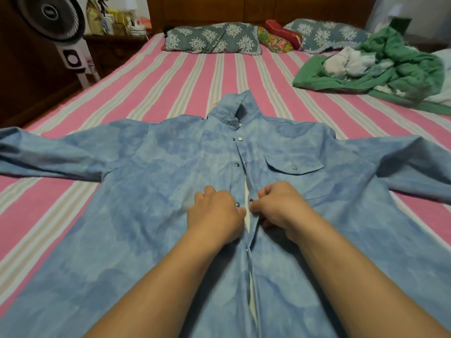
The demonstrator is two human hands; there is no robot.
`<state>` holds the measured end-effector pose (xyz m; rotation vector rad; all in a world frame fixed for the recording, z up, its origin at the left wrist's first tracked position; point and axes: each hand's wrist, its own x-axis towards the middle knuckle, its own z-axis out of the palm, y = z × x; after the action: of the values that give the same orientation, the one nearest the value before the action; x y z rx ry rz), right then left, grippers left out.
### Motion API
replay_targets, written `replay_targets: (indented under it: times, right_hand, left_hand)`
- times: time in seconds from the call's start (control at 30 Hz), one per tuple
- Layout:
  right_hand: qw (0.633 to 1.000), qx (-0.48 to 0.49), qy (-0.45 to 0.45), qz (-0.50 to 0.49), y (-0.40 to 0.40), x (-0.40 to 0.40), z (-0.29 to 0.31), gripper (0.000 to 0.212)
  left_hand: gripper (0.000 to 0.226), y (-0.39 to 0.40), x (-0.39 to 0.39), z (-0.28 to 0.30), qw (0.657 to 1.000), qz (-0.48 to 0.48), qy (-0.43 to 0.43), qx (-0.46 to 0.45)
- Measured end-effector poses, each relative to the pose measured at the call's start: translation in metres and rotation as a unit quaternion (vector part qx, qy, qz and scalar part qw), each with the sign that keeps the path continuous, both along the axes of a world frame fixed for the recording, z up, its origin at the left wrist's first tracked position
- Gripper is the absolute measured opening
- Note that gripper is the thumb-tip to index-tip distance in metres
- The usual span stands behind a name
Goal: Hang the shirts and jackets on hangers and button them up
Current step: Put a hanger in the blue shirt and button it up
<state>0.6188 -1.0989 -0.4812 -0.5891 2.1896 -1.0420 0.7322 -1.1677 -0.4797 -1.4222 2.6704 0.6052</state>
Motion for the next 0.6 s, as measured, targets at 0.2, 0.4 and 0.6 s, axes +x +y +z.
replay_targets:
  times: [0.2, 0.4, 0.6]
  right_hand:
    - [1.000, -0.012, 0.000, -0.011, 0.001, 0.003, -0.002, 0.015]
    - [0.992, -0.089, -0.055, -0.067, 0.004, 0.003, 0.000, 0.019]
    - [0.992, -0.099, 0.049, -0.055, -0.002, 0.020, -0.005, 0.015]
  left_hand:
    - [0.024, -0.009, 0.012, -0.003, 0.903, 0.150, 0.366, 0.170]
    - [0.009, -0.016, 0.015, -0.004, 0.839, 0.218, 0.378, 0.325]
    - [0.022, -0.009, 0.002, -0.017, 0.913, 0.175, 0.334, 0.153]
